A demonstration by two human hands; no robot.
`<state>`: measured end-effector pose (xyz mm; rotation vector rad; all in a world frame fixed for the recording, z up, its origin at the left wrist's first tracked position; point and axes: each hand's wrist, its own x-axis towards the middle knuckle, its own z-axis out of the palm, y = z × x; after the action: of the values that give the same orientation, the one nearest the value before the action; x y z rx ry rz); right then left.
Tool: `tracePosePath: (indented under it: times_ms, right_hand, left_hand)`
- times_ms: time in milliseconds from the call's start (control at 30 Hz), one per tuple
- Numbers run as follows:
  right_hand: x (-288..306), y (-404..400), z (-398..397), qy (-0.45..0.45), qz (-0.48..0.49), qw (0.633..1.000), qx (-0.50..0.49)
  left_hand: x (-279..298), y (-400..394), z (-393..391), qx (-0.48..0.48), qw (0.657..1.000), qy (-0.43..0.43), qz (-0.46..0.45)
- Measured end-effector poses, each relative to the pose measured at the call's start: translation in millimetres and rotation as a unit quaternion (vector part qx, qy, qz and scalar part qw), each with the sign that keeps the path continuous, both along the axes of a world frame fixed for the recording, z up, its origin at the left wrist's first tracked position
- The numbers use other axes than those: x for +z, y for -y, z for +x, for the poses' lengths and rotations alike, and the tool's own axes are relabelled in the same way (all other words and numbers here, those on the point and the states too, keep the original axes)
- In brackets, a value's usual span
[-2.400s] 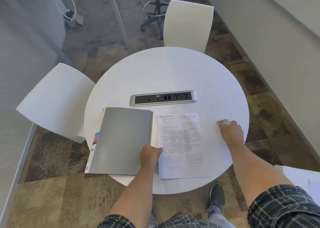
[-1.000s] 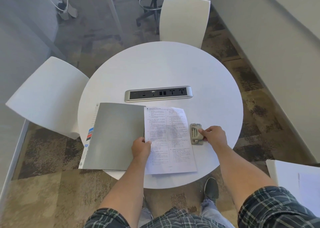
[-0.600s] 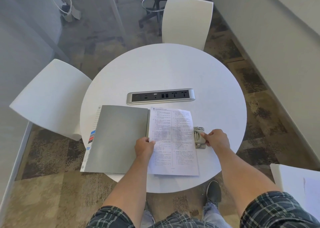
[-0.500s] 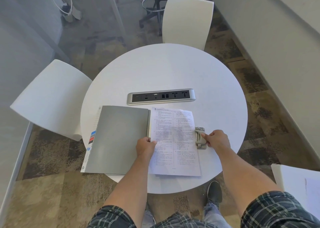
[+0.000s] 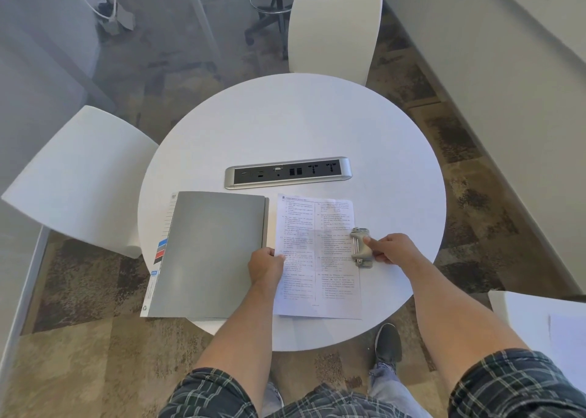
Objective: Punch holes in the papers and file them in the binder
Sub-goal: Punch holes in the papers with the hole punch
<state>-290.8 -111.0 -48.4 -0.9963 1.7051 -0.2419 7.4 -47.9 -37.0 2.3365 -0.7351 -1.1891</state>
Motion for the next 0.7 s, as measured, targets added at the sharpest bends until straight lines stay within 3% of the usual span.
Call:
tracePosePath:
  times_ms: [200,333,700]
  right_hand:
    - [2.9,-5.1,-2.5,0.044,-0.010,0.999,0.001]
    - [2.7,-11.4,-4.9,0.078,-0.018,0.996,-0.050]
    - [4.4,-12.1,0.5,0.082,-0.014,0.993,-0.085]
  left_hand:
    - [-1.8,-0.4,-2.0,0.003,1.000,0.001,0.000]
    - [-4.0,1.1,-5.9,-0.004,1.000,-0.001,0.000]
    - [-4.0,0.7,-9.5,0.004,1.000,-0.006,-0.005]
